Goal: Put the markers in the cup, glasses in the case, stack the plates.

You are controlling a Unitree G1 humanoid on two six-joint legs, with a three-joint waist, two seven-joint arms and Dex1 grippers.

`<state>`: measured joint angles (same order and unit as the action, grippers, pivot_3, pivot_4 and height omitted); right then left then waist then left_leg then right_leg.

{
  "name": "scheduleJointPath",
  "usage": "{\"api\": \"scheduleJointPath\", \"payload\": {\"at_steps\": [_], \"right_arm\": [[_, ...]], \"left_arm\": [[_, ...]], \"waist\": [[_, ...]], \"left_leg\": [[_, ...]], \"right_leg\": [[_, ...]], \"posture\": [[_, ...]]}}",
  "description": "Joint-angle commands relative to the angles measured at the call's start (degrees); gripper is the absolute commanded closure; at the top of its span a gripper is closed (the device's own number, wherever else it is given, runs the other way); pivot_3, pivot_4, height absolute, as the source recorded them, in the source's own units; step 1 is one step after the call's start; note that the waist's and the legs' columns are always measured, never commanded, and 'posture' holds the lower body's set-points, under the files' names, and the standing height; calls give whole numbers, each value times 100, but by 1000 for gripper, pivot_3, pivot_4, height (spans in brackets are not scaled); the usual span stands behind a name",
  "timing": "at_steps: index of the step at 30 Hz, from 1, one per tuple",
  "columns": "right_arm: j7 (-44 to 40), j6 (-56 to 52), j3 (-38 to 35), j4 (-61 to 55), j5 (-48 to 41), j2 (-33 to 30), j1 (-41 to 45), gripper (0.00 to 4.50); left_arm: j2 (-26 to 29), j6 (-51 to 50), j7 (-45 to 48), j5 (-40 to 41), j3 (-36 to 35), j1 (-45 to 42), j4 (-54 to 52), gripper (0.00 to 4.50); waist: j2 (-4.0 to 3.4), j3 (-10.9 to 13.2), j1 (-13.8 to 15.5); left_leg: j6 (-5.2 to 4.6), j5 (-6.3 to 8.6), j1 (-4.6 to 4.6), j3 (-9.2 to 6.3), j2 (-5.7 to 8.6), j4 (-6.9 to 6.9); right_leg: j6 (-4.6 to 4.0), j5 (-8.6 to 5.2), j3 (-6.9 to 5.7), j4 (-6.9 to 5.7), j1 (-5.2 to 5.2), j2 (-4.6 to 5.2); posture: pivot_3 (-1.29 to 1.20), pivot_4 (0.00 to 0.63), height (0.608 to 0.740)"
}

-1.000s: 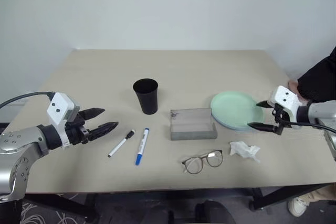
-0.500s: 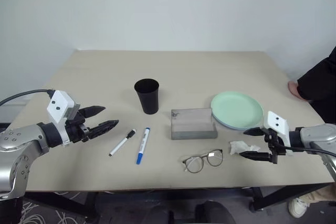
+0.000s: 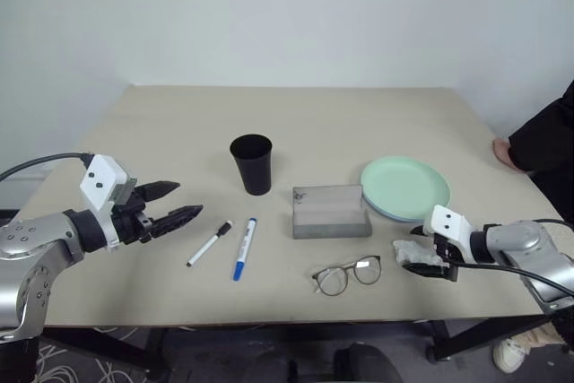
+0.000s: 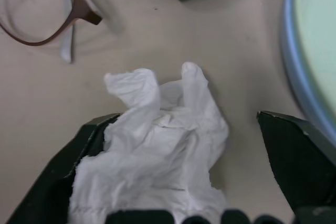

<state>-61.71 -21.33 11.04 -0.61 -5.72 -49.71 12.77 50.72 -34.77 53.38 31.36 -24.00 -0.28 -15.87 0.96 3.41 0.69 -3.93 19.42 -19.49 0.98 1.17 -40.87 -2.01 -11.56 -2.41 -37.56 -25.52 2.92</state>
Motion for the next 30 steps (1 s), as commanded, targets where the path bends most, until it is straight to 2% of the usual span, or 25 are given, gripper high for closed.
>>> {"api": "scheduleJointPath", "payload": {"at_steps": [1, 10, 14, 20, 22, 25, 30], "right_arm": [[-38, 106, -72, -15, 20, 2, 119, 1249], [-469, 164, -187, -171, -199, -92, 202, 4407], [-801, 142, -366, -269, -492, -196, 402, 4484], [-599, 14, -832, 418, -867, 107, 1598, 4484], [-262, 67, -799, 968, -655, 327, 2158, 4484], [675, 404, -514, 2220, 75, 803, 2973, 4484], [1325, 1095, 6, 3916, 903, 1355, 3564, 4484]], "left_arm": [[45, 61, -52, 58, -118, -100, -93, 971], [43, 87, -88, 47, -91, -131, -80, 971], [35, 108, -100, 44, -87, -120, -83, 971], [47, 137, -78, 48, -101, -117, -69, 971], [58, 165, -67, 29, -76, -150, -21, 971], [71, 187, -56, 10, 12, -273, 44, 971], [-5, 217, -111, -78, 328, -566, 130, 971]], "waist": [[0, 0, 1], [0, 0, 0], [0, 1, 1], [-2, 2, -14], [1, 0, -10], [2, -1, -12], [4, -3, 1]], "left_leg": [[0, 0, 0, 0, 0, -1], [-3, 2, 0, -1, 0, -1], [-4, 2, 0, -2, 0, -1], [-3, 1, 1, 1, 0, -4], [-2, 0, 3, -1, -1, -4], [0, -1, 0, 1, -1, -4], [35, -20, -8, -3, 0, -4]], "right_leg": [[0, 0, 0, 0, 0, 0], [0, 0, -1, 0, 0, 0], [0, 0, -1, 0, 0, 0], [-3, 2, 0, -1, -1, -1], [-5, 3, -2, -3, 0, -2], [-11, 7, -1, -5, -3, -1], [-46, 27, -3, -7, -9, 0]], "posture": [[0, 0, 709], [0, 0, 709], [0, 0, 709], [0, 0, 709], [0, 0, 709], [0, 0, 709], [0, 0, 709]]}}
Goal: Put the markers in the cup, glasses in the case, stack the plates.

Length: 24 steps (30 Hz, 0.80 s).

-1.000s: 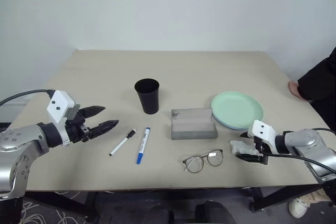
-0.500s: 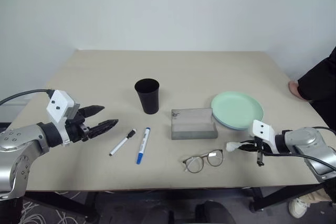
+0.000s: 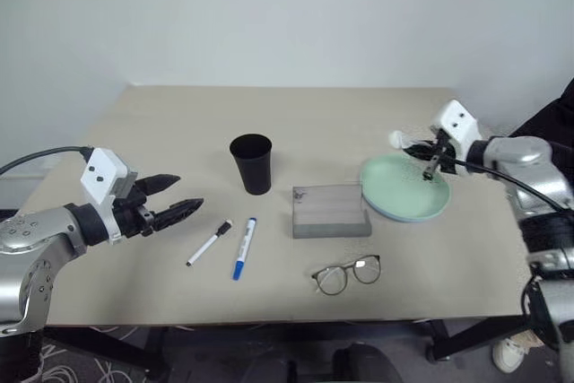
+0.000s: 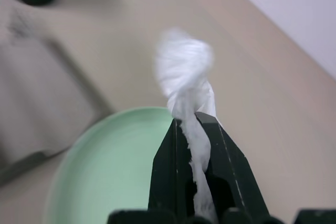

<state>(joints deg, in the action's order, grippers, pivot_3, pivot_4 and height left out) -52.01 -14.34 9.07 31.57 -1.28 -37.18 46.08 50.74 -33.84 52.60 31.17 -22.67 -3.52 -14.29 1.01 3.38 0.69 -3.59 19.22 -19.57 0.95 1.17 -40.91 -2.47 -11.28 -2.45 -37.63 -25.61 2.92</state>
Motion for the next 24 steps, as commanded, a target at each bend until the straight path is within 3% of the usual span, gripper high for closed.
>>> {"api": "scheduleJointPath", "payload": {"at_steps": [1, 3, 6, 13, 18, 24], "right_arm": [[439, 506, 281, 980, 577, 190, 316, 4484], [501, 709, 378, 1381, 740, 295, 455, 4484], [423, 888, 397, 1718, 807, 351, 599, 3908], [-260, 1011, 159, 1592, 542, 34, 712, 1649], [-1334, 721, -252, 744, -48, -449, 581, 1649], [-2143, -654, -371, -800, -596, -888, 90, 1649]], "left_arm": [[-39, 121, -49, -63, 284, -296, -50, 971], [-80, 96, -77, -46, 374, -362, -98, 971], [-105, 82, -103, -32, 414, -370, -144, 971], [-169, 96, -174, -58, 678, -538, -323, 971], [-317, 23, -372, -213, 1168, -1111, -366, 971], [-647, -617, -463, -518, 2467, -2285, -232, 971]], "waist": [[-1, 0, -2], [-2, 0, -15], [-2, -2, -74], [-7, -3, -79], [-9, -3, -57], [-5, -5, -41]], "left_leg": [[-1, 0, -5, 0, 1, 0], [-2, 1, -13, 5, 3, 1], [-3, 0, -54, 11, 7, -2], [2, -3, -94, 6, 3, -9], [-7, -8, -96, 4, 5, -23], [-39, 3, -93, 3, 6, -38]], "right_leg": [[0, 0, 0, 1, -4, 1], [0, 1, 6, 3, -11, 1], [-1, 5, 14, 0, -56, 2], [2, 14, 12, -3, -92, -3], [14, 22, 10, -2, -83, -1], [25, 36, 9, -1, -67, -2]], "posture": [[0, 0, 709], [0, 0, 709], [0, 0, 709], [0, 0, 709], [0, 0, 709], [0, 0, 709]]}}
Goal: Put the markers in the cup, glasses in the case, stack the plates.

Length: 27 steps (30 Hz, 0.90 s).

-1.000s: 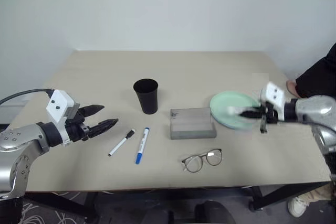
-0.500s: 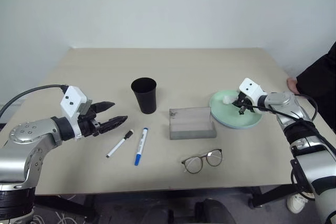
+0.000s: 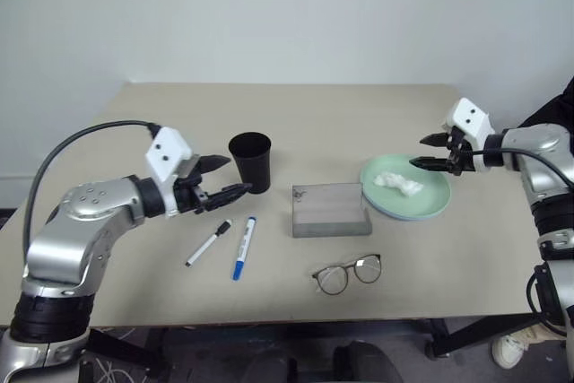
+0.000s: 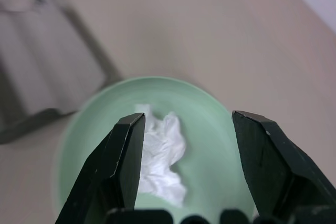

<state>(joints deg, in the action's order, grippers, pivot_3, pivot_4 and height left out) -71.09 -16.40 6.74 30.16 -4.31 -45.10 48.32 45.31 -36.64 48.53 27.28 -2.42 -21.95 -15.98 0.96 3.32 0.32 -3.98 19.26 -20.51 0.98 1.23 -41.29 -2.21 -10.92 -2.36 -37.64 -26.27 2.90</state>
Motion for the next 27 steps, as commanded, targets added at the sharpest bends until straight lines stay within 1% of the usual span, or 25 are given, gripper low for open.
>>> {"api": "scheduleJointPath", "payload": {"at_steps": [1, 3, 5, 8, 11, 15, 18, 20, 27], "right_arm": [[-253, -591, -166, -875, -371, -109, -226, 1649], [-227, -1000, -296, -1199, -615, -61, -317, 1649], [-170, -1292, -388, -1393, -800, -10, -356, 1649], [-281, -1262, -373, -1817, -912, -103, -610, 1649], [-560, -1023, -353, -2159, -994, -280, -872, 1649], [-1033, -268, -274, -2413, -996, -481, -1234, 1649], [-1205, 39, -214, -2354, -967, -536, -1276, 1649], [-1260, 108, -213, -2344, -992, -527, -1280, 1649], [-1431, 133, -281, -2607, -1194, -542, -1473, 1649]], "left_arm": [[-257, -443, -195, -216, 616, -662, -14, 971], [-524, -724, -382, -327, 943, -1011, 6, 971], [-605, -789, -338, -478, 1256, -1166, -55, 971], [-705, -772, -62, -632, 1809, -1368, -52, 971], [-802, -829, 283, -652, 2231, -1535, -34, 971], [-880, -1470, 547, -625, 2741, -1853, -47, 971], [-798, -1467, 699, -1001, 3293, -2131, -109, 971], [-797, -1493, 779, -1102, 3479, -2253, -67, 971], [-1262, -1691, 1096, -1065, 3689, -2608, 421, 971]], "waist": [[0, 0, -4], [0, 0, -3], [-2, 1, -26], [-4, 0, -32], [-4, 0, -7], [-3, 1, 0], [-3, 2, -19], [-3, 2, -33], [-3, 3, 1]], "left_leg": [[-4, 2, 0, 2, 0, -4], [-7, 1, -2, 2, 0, -11], [-12, -1, -7, 8, 1, -19], [0, -9, -2, 13, 0, -18], [-1, -14, -4, 10, 0, -20], [-13, -10, -13, 9, 0, -45], [-31, -2, -11, 18, 2, -64], [-41, -7, -8, 25, 6, -64], [-60, -22, -8, 19, 8, -65]], "right_leg": [[2, 2, 2, -1, 0, -1], [9, 9, 3, -1, 1, -3], [12, 20, 11, -1, -4, -5], [11, 23, 16, -1, -2, -10], [29, 13, 12, -1, -2, -11], [39, 7, 8, -1, 3, -10], [57, 14, 16, 1, 12, -14], [62, 17, 26, 2, 14, -14], [62, 18, 32, 0, 21, -11]], "posture": [[0, 0, 709], [0, 0, 709], [0, 0, 709], [0, 0, 709], [0, 0, 709], [0, 0, 709], [0, 0, 709], [0, 0, 709], [0, 0, 709]]}}
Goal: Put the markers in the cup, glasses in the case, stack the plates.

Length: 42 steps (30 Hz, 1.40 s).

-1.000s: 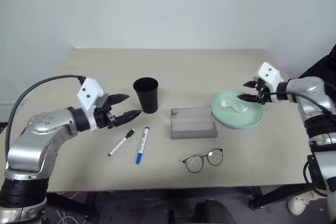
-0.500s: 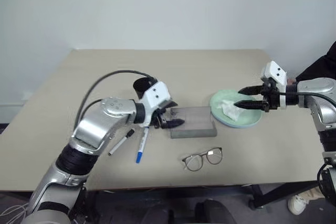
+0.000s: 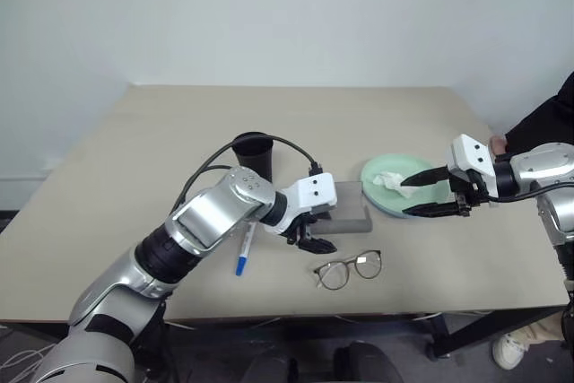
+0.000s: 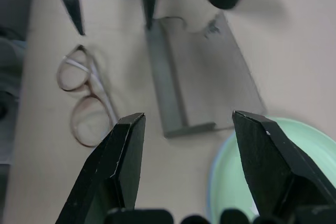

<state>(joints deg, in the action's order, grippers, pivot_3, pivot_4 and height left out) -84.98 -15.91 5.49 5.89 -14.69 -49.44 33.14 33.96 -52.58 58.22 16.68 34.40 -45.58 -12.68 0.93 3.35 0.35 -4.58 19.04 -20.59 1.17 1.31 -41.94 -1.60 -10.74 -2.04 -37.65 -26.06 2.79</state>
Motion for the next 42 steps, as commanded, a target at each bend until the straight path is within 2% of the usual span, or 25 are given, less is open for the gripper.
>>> {"api": "scheduleJointPath", "payload": {"at_steps": [1, 10, 24, 27, 35, 42], "right_arm": [[-30, 90, -154, -173, -139, -106, 43, 1649], [74, 139, -88, -146, -43, -58, 38, 1649], [352, -1, -147, -440, -95, -84, -224, 1649], [392, -24, -159, -480, -99, -100, -267, 1617], [487, -104, -188, -610, -120, -135, -376, 1617], [565, -131, -179, -638, -104, -174, -407, 1617]], "left_arm": [[-188, -114, 157, -11, 30, -281, 146, 971], [-932, -503, 127, -171, 488, -661, 536, 971], [-968, -908, -151, -385, 932, -493, 419, 971], [-1097, -986, -332, -417, 958, -430, 578, 1554], [-1268, -972, -549, -543, 1067, -332, 804, 4381], [-1280, -849, -511, -628, 1137, -360, 858, 4448]], "waist": [[0, 0, -2], [0, 0, -4], [-2, 1, -5], [-2, 1, -2], [-2, 1, 1], [-2, 1, 1]], "left_leg": [[-1, 0, -1, 1, 1, 0], [-3, 1, -4, -1, 5, -1], [-5, 0, -3, -1, 8, -1], [-5, 0, -3, -3, 8, -1], [-6, -1, -4, -3, 9, -1], [-10, -4, -2, -2, 9, -1]], "right_leg": [[0, 0, 2, 0, 0, 0], [3, 2, 6, 1, -1, 2], [6, 3, 14, -1, -2, 1], [6, 3, 13, -1, -2, 1], [6, 3, 14, -1, -1, 2], [6, 3, 15, -1, 1, 2]], "posture": [[0, 0, 709], [0, 0, 709], [0, 0, 709], [0, 0, 709], [0, 0, 709], [0, 0, 709]]}}
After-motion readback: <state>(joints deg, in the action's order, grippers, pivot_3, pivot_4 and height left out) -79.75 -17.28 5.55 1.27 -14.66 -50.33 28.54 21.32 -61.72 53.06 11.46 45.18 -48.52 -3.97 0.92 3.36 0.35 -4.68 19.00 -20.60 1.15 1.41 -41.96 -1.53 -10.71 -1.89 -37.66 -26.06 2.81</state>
